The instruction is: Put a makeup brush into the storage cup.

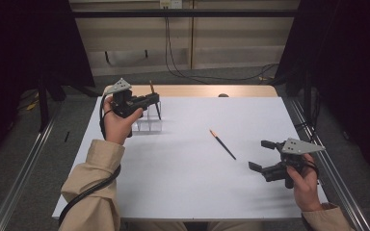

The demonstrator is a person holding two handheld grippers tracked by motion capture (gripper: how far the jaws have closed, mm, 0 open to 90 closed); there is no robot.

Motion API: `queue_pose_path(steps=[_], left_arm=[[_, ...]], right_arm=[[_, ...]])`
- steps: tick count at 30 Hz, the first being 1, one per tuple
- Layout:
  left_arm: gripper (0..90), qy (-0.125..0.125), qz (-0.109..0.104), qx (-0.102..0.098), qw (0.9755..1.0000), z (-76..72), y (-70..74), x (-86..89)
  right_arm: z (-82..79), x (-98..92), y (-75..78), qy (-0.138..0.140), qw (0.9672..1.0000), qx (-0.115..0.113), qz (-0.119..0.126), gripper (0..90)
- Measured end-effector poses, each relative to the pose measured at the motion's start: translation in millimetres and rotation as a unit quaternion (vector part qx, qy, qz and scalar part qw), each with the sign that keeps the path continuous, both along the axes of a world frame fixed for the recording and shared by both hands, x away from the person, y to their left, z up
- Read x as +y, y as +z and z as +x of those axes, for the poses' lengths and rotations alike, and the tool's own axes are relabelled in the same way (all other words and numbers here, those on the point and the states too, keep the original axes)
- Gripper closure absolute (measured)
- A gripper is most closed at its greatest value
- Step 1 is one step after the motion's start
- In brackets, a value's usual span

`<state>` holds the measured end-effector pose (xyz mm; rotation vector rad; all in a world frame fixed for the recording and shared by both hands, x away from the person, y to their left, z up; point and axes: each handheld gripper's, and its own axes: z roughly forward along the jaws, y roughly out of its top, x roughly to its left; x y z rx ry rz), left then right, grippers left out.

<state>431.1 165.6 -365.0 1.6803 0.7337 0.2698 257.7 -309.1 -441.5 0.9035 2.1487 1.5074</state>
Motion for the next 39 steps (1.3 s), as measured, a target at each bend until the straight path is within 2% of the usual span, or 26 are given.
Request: queue_pose_path(steps=[15, 25, 39], left_arm=[[83.2, 0.02, 0.007, -0.008, 0.9997, 16.5, 5.0, -1.7], [83.2, 0.041, 0.018, -0.009, 0.999, 26.0, 0.6, -1.7], [83.0, 0.062, 0.037, -0.015, 0.9973, 30.8, -9.3, 0.1]], right_arm=[[0.1, 0.8, -0.1, 0.002, 1.0, -0.001, 0.0, 3.3], [0.1, 0.0, -0.5, 0.001, 1.0, -0.001, 0.001, 3.4], [0.1, -0.4, -0.4, 0.0, 1.0, -0.004, 0.002, 3.4]])
